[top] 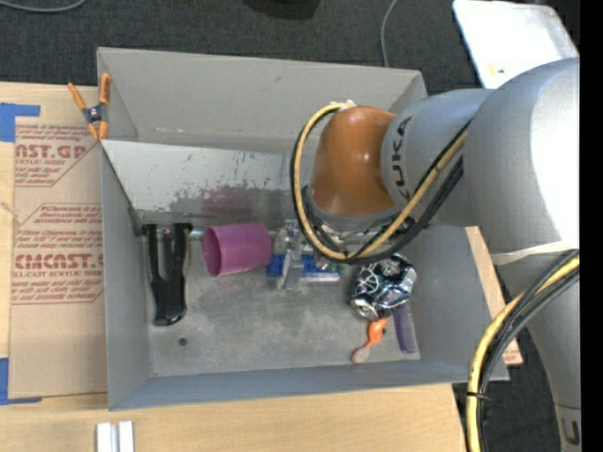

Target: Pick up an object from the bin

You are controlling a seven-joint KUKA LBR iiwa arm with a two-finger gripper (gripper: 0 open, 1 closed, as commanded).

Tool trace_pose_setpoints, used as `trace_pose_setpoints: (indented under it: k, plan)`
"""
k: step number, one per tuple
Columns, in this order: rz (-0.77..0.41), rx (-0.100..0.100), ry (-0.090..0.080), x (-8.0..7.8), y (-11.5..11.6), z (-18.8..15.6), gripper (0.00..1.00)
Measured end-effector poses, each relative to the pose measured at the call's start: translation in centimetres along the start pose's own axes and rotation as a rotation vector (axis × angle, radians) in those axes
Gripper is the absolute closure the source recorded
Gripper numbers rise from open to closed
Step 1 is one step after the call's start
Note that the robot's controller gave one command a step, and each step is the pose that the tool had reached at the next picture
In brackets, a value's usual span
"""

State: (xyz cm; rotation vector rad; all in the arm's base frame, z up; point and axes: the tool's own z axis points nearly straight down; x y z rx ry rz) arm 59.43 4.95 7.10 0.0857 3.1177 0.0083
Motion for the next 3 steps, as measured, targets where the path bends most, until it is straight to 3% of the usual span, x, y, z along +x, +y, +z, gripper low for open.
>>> trace_pose_setpoints:
  k: [1, 2, 3]
  plan:
    - [0.000, 0.000, 0.000, 0.0, 0.0, 0.0, 1.00]
    - [0.020, 0.000, 0.005, 0.2, -1.2, -6.7, 1.00]
    - [-0.016, -0.001, -0.001, 0.2, -0.1, -14.2, 1.00]
